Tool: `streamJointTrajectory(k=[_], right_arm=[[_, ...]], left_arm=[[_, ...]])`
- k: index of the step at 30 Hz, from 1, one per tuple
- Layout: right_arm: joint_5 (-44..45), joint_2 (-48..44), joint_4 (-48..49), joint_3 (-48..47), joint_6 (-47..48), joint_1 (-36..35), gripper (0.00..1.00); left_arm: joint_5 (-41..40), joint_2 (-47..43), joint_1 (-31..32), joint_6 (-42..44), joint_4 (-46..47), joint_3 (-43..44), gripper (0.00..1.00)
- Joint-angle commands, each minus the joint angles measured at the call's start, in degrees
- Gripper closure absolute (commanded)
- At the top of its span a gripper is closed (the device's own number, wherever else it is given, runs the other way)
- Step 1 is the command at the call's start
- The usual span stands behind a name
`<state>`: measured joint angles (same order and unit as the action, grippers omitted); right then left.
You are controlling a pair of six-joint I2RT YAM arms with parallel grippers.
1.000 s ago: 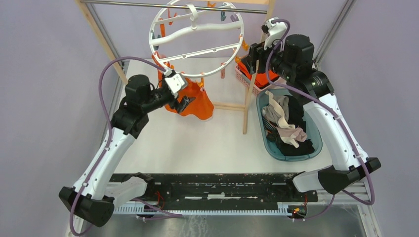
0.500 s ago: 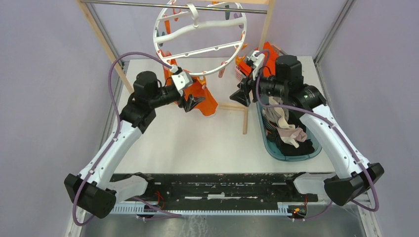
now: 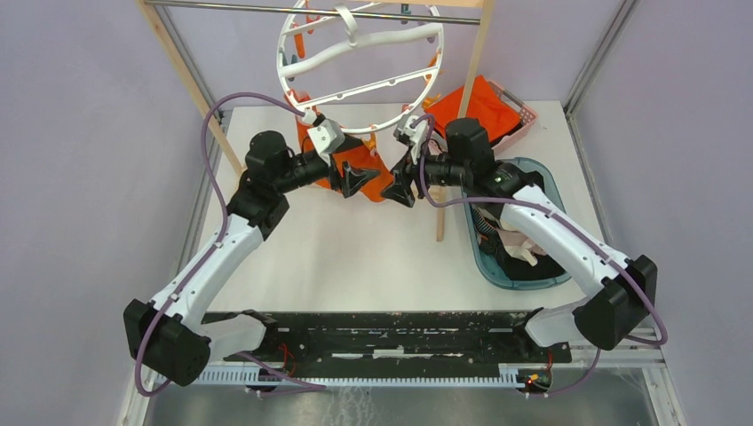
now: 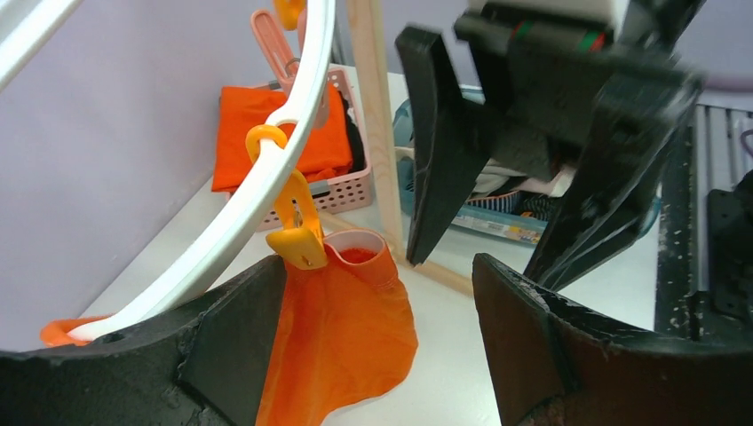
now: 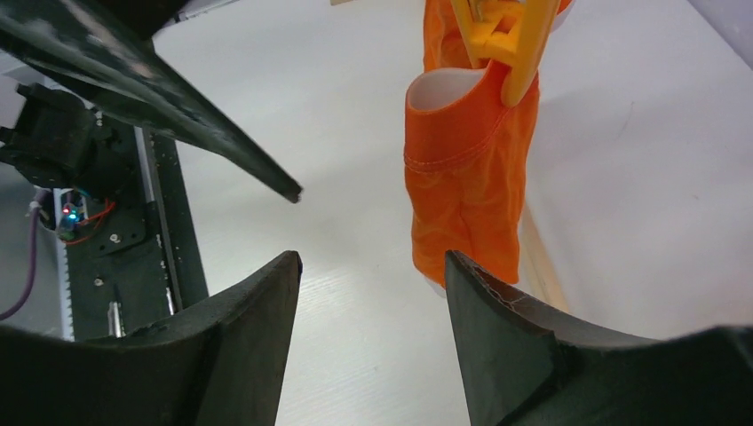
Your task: Remove the underwear clipped to the hanger
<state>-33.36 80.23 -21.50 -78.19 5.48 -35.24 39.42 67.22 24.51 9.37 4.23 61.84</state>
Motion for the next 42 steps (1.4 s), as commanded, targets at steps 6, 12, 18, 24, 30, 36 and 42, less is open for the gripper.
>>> streamJointTrajectory(k=[6, 12, 18, 24, 30, 36, 42], right_arm=[[8.2, 1.1, 20.7, 5.7, -4.4, -1.2, 0.3], [6.6, 2.8, 20.4, 3.8, -3.9, -1.1, 0.49], [3.2, 1.4, 20.6, 6.0, -3.4, -1.1, 0.9], [0.5, -1.2, 20.7, 6.8, -5.6, -1.1, 0.95], [-2.7, -5.3, 16.6, 6.1, -3.9, -1.1, 0.95], [-10.6, -7.9, 14.9, 4.5, -5.6, -1.1, 0.99], [-12.9, -6.7, 13.8, 2.4, -7.0, -1.0, 0.99]], left_arm=[[5.6, -1.9, 0.4, -8.1, 8.6, -0.9, 0.16], [5.8, -3.3, 0.4, -8.3, 8.9, -2.2, 0.16], [-0.2, -7.3, 0.3, -8.0, 8.9, -5.3, 0.14], [-7.0, -11.2, 0.2, -8.4, 8.0, -7.0, 0.12], [-1.8, -13.7, 0.3, 15.0, -10.1, -3.4, 0.12], [0.4, -14.1, 0.3, 30.1, -18.0, -3.6, 0.12], [4.1, -10.1, 0.3, 36.0, -18.6, -1.0, 0.1]])
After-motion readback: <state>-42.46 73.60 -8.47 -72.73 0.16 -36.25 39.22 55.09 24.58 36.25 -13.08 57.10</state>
